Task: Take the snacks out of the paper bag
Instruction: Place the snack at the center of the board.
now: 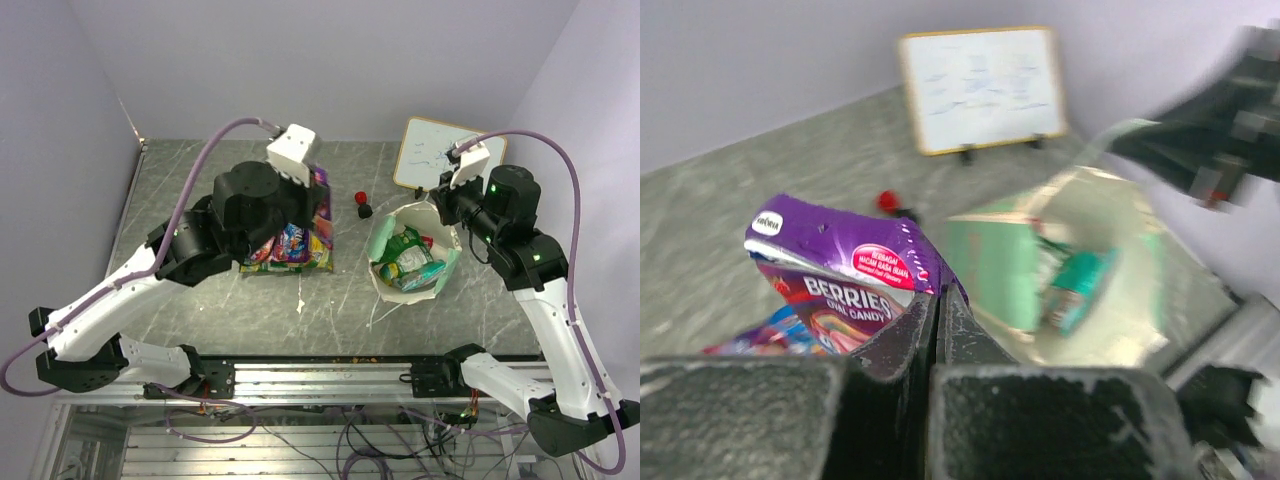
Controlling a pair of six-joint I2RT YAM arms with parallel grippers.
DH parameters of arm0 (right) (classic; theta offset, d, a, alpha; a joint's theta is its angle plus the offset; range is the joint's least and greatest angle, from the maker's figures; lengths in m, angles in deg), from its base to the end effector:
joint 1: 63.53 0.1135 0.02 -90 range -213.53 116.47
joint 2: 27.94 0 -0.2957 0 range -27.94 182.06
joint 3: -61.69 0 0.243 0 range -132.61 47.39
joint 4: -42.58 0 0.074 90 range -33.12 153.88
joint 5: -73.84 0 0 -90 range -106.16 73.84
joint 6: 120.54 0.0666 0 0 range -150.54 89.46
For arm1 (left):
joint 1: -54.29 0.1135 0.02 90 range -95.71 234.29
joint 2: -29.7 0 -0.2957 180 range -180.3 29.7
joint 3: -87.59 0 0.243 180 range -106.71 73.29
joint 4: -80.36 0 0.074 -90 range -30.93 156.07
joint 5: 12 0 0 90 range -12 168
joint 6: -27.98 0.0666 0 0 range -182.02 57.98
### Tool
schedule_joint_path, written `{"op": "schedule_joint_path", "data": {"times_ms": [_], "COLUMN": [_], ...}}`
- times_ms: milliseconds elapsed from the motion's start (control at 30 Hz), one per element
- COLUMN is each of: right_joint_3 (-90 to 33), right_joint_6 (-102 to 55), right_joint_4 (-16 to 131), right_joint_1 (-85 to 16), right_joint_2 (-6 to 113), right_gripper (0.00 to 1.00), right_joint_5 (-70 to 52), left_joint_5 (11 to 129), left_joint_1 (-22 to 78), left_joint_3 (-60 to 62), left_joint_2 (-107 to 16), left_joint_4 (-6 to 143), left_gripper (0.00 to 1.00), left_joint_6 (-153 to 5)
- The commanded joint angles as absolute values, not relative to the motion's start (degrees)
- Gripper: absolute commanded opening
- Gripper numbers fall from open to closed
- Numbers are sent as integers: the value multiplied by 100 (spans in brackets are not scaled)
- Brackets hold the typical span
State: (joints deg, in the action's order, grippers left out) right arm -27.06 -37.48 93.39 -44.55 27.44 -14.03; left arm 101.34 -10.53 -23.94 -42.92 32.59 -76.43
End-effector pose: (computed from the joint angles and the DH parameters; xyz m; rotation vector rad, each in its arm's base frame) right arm 0.1780 0.0638 0.4484 -0.4463 1.8251 0.1794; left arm 0.1321 -0.2189 0.5275 0.4606 1.6982 -0.6702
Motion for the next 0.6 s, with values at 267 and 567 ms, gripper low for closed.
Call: {"op": "schedule_joint_path", "data": {"times_ms": [267, 567], "right_joint_3": [-2663, -2716], "right_joint_6": [-3902, -3997], "right_joint_4": [8895, 8959], "right_joint_1": [-4447, -4451], "right_joint_2": [2799, 2849], "right_gripper": [0, 0], "right_joint_5": [-1316, -1291], "left_joint_5": [11395, 11286], "left_joint_1": [1638, 2924], "left_joint_3": [-1358, -766], "left_joint_2": [-4379, -5088], "left_joint_4": [1199, 45], "left_gripper": [7, 7], "left_joint_6": [-8956, -10049]}}
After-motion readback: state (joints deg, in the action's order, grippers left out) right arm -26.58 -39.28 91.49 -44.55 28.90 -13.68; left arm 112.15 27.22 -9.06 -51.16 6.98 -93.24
